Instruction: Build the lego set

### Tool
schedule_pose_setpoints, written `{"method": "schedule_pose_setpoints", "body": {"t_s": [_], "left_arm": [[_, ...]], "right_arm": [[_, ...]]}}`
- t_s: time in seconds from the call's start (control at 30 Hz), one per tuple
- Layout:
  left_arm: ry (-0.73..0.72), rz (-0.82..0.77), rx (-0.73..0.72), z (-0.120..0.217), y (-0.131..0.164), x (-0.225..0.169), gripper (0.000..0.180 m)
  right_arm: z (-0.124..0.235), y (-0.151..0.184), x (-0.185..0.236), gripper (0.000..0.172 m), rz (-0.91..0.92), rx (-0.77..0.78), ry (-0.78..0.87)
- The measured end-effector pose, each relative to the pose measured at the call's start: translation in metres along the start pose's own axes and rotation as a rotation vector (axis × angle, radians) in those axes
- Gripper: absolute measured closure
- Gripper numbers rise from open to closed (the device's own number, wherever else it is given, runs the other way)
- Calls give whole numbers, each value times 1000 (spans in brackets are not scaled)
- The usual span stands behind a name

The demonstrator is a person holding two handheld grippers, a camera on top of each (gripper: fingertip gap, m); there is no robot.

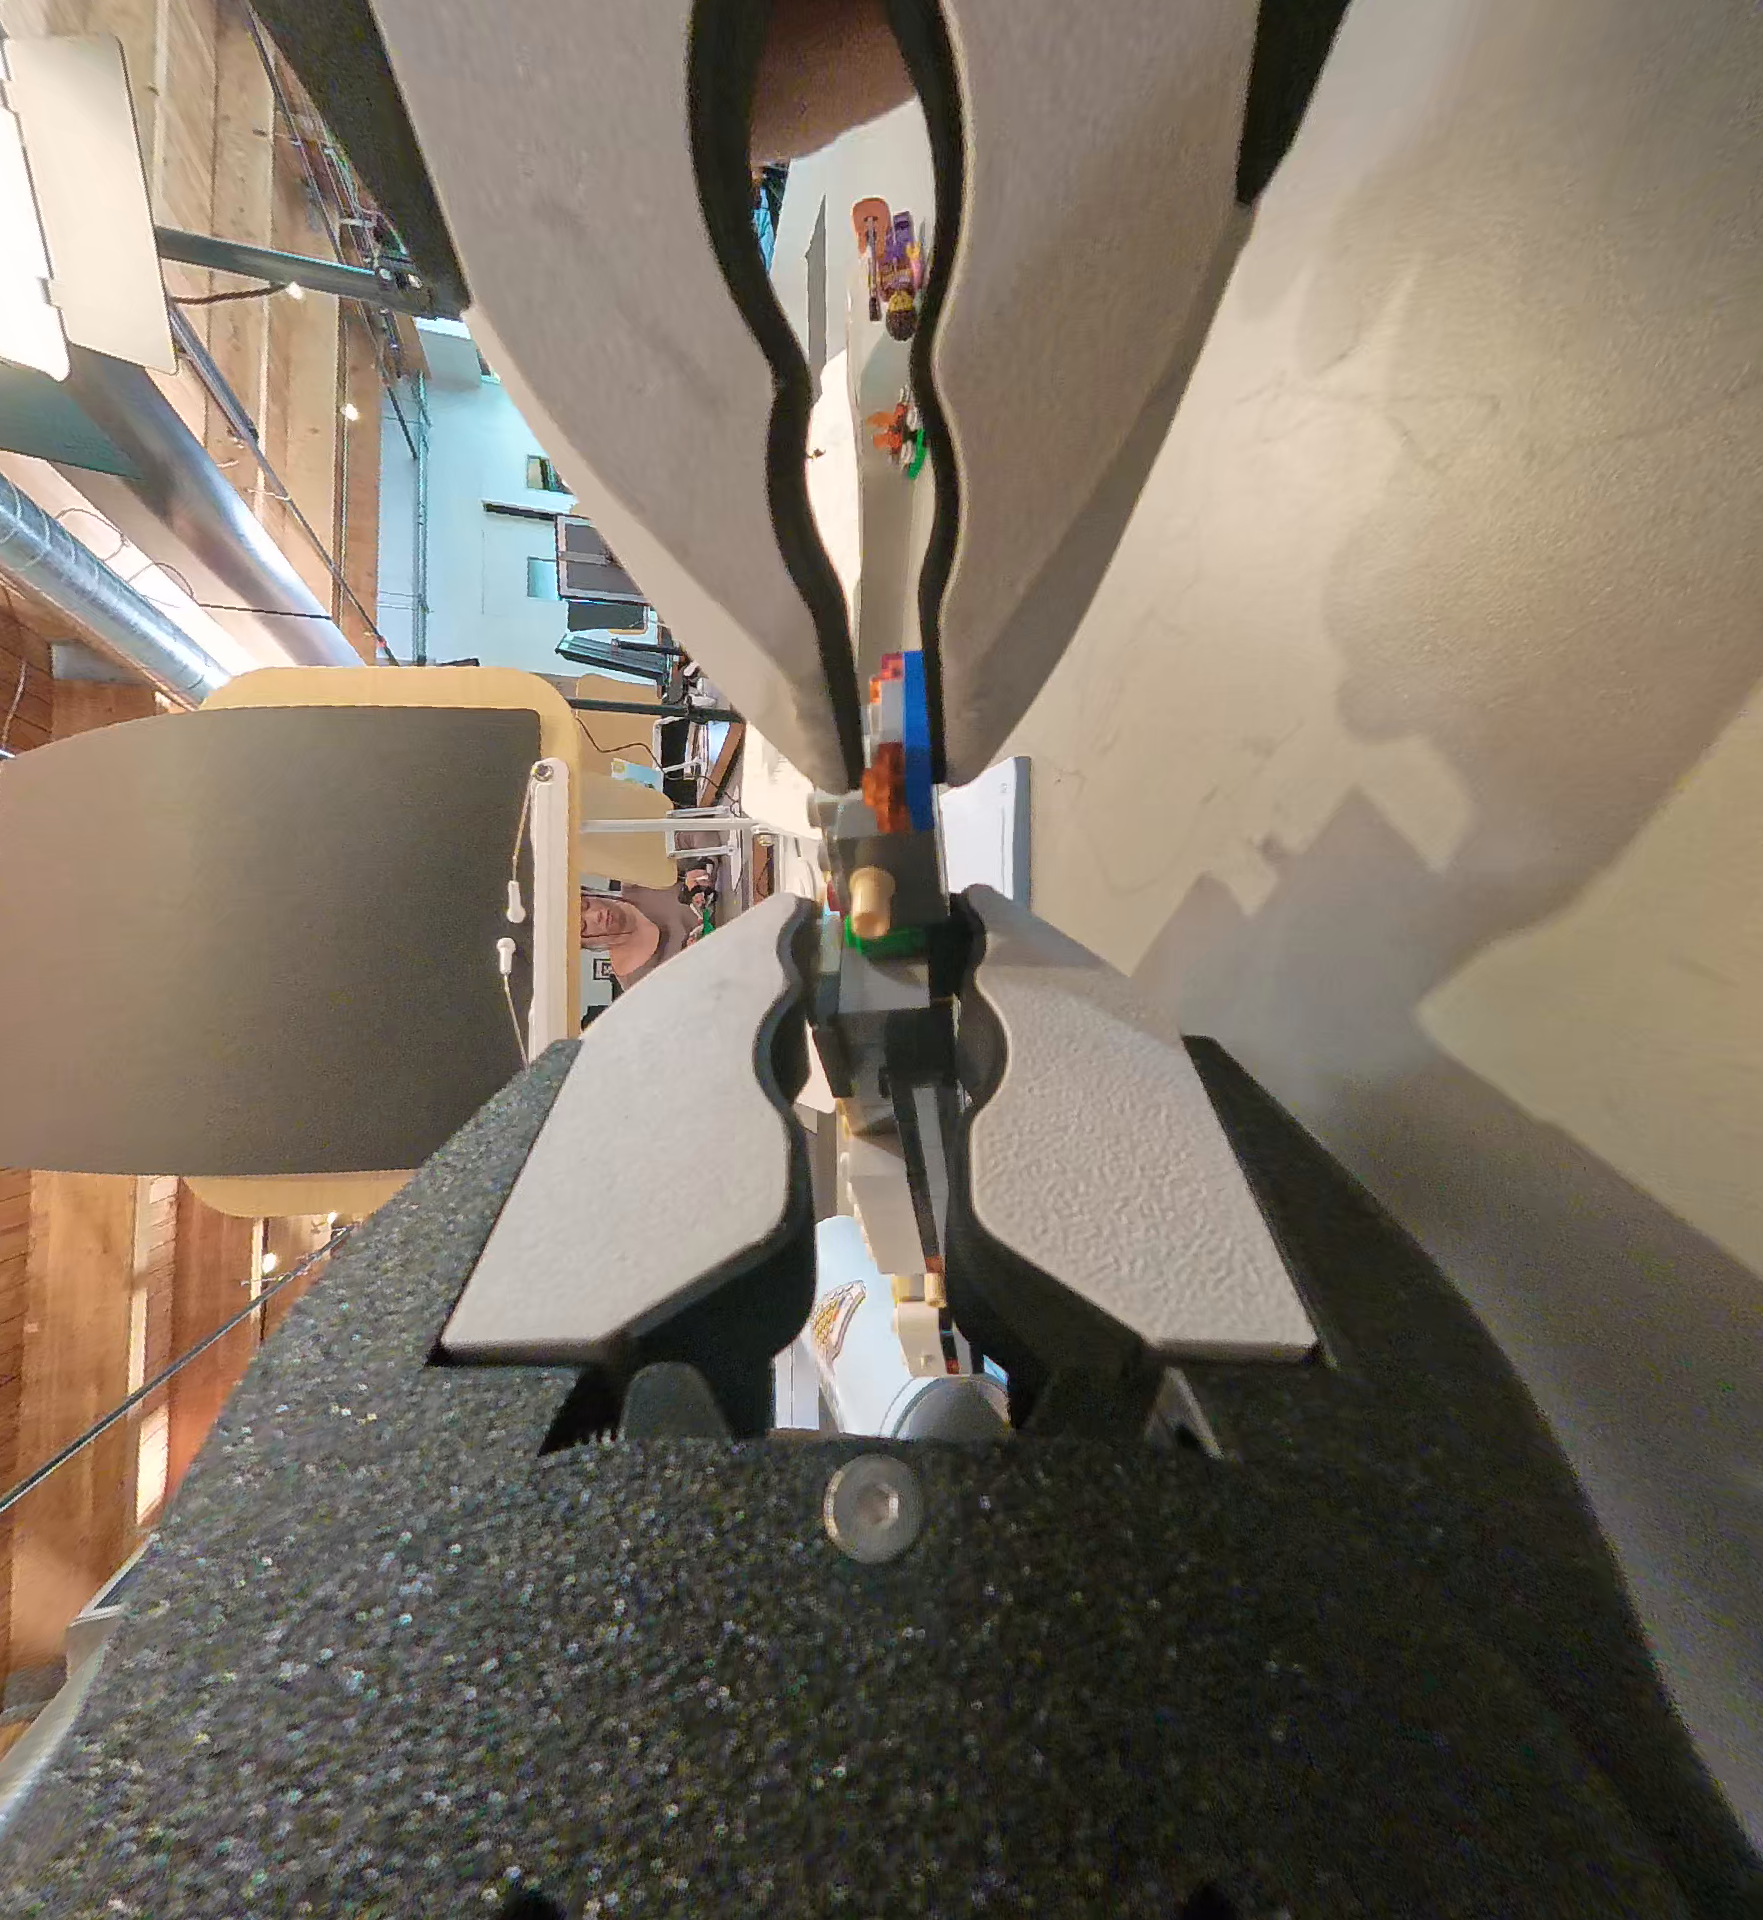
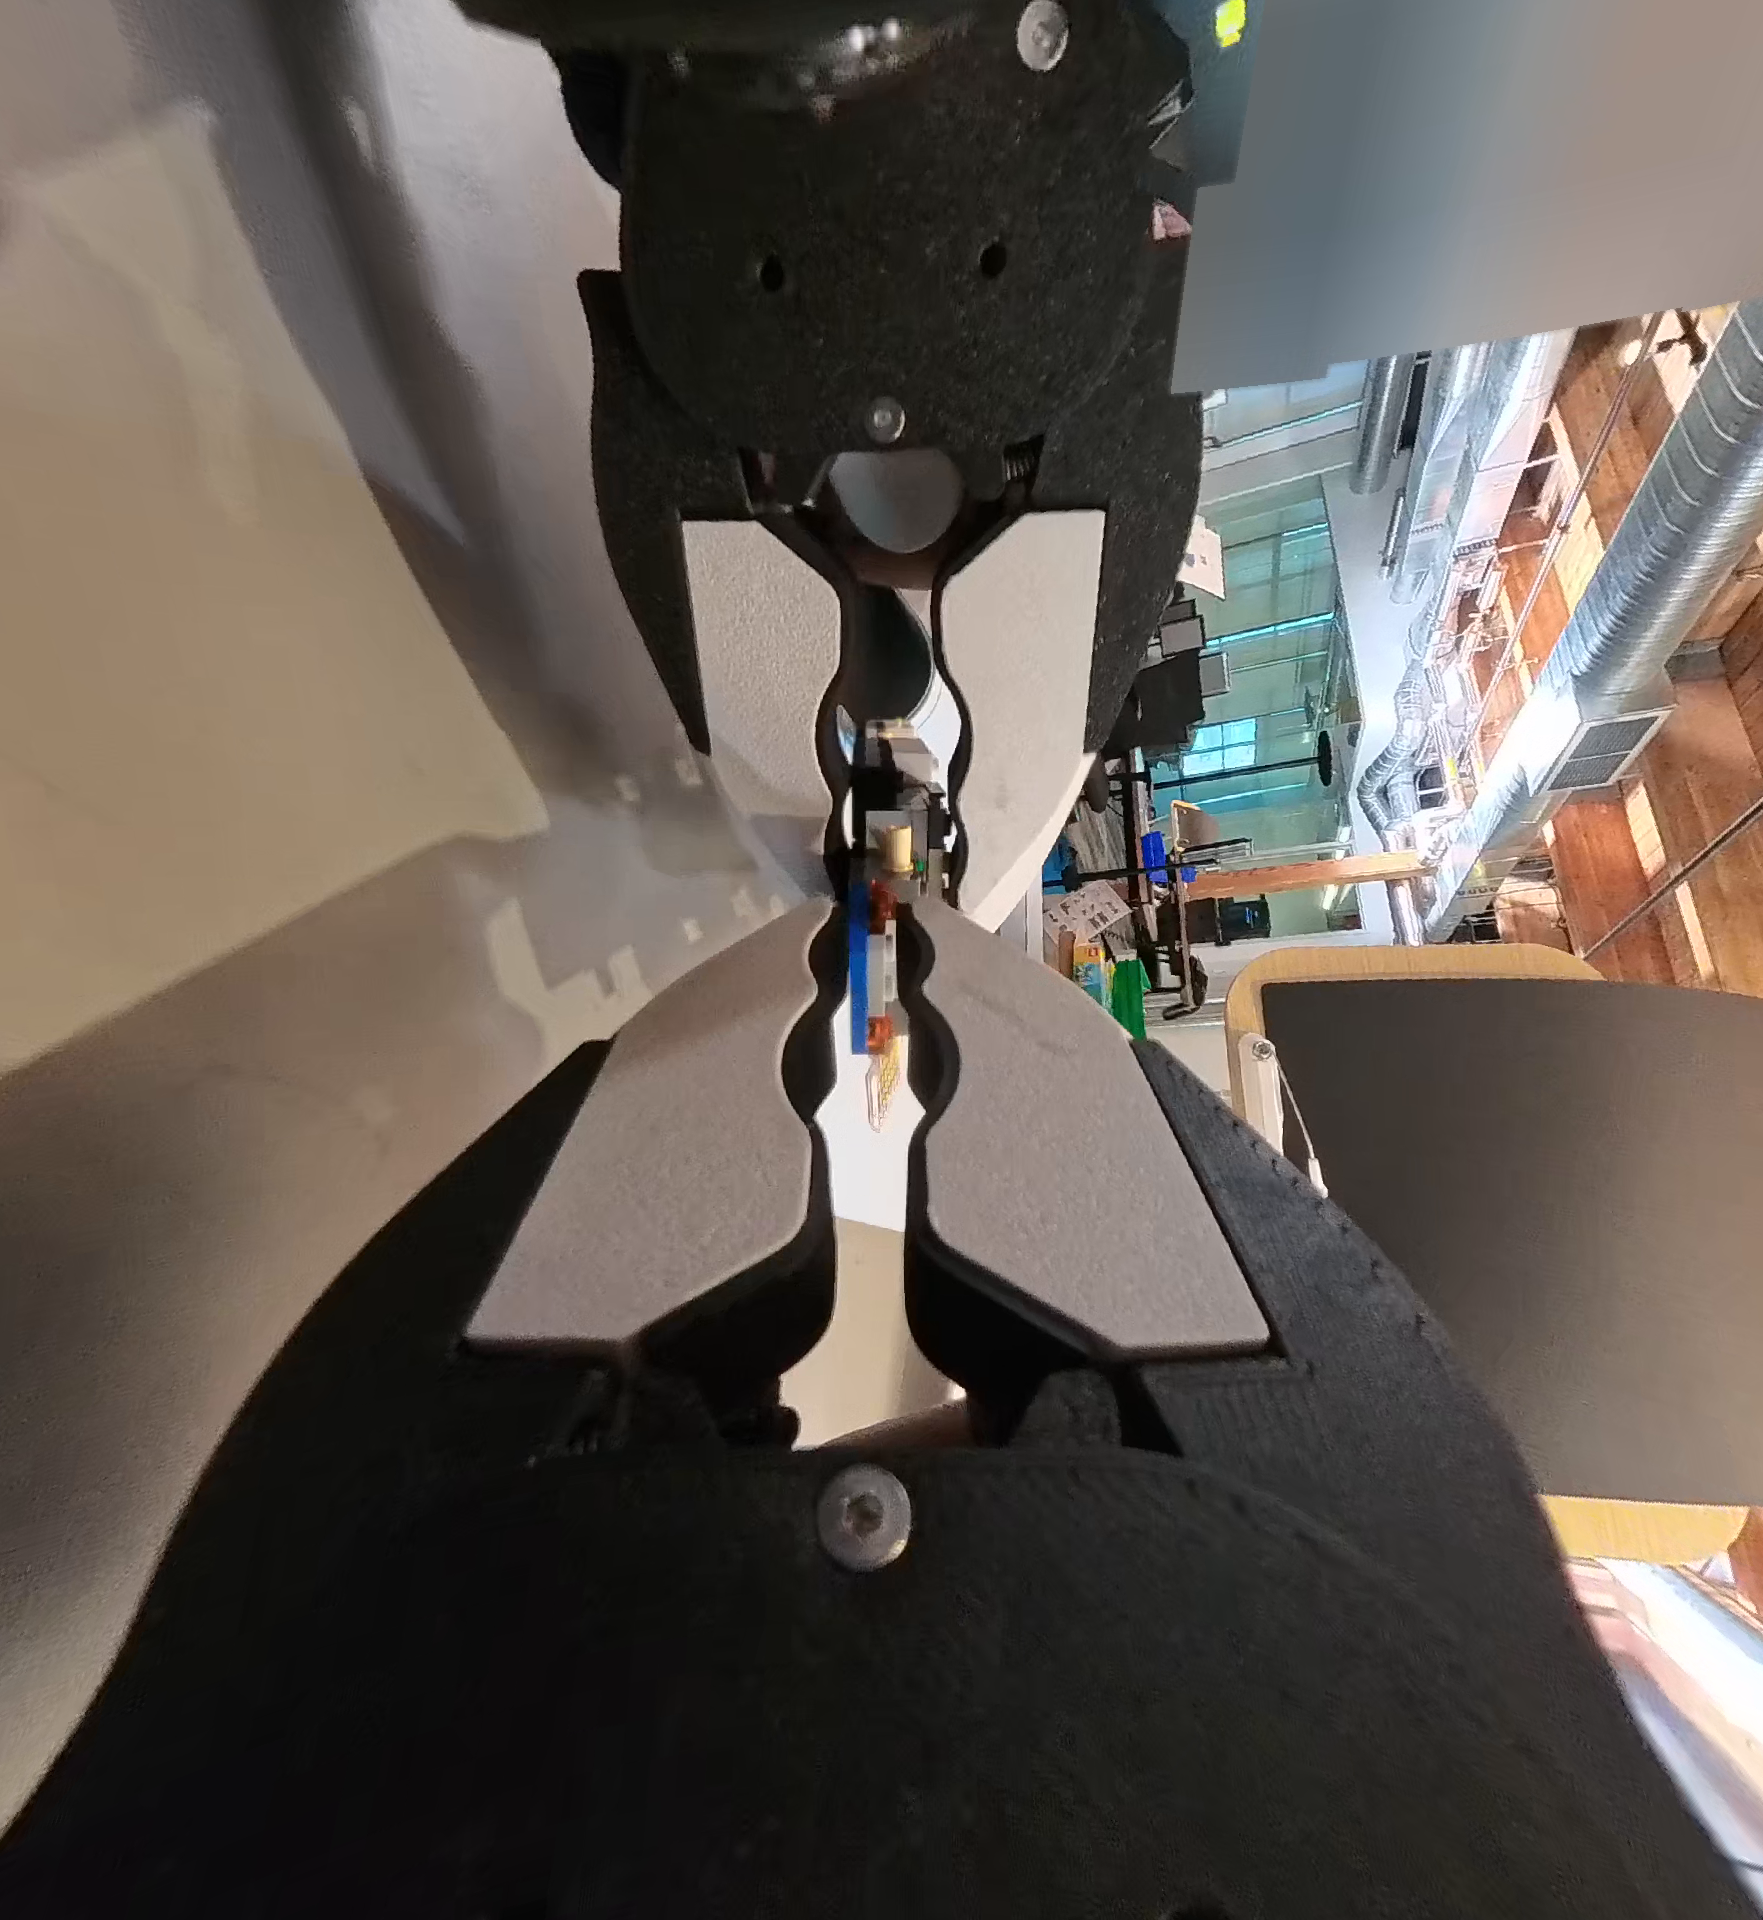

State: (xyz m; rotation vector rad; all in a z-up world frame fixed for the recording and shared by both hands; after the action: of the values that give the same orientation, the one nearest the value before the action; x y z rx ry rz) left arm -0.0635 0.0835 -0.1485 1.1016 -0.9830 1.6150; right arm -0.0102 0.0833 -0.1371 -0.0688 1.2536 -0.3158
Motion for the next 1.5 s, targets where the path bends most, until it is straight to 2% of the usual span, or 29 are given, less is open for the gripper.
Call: {"method": "schedule_pose_setpoints", "body": {"t_s": [0.87, 1.13, 1.27, 1.5], "left_arm": [[-8, -35, 1, 1, -2, -2, 157], [20, 56, 31, -3, 0, 0, 156], [7, 95, 84, -4, 6, 6, 156], [-15, 13, 96, -3, 4, 4, 156]], "right_arm": [[2, 3, -1, 164, -70, 5, -94], [0, 5, -3, 163, -37, 24, -8], [-2, 6, -5, 150, -9, 65, 46], [-1, 2, -3, 150, 60, 78, 73]]}}
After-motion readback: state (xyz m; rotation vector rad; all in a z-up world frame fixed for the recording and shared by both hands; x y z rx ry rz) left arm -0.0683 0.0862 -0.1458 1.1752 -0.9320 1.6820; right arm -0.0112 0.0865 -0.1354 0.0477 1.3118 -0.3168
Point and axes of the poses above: each gripper's, where its closed fingertips meet, z back along the fingers, y out of its underside, x = y × z across the jaws, the point moved 4 cm from there along z, back along the fingers, and after that the axes turned 12 degrees about x, right-handed, at the moved point
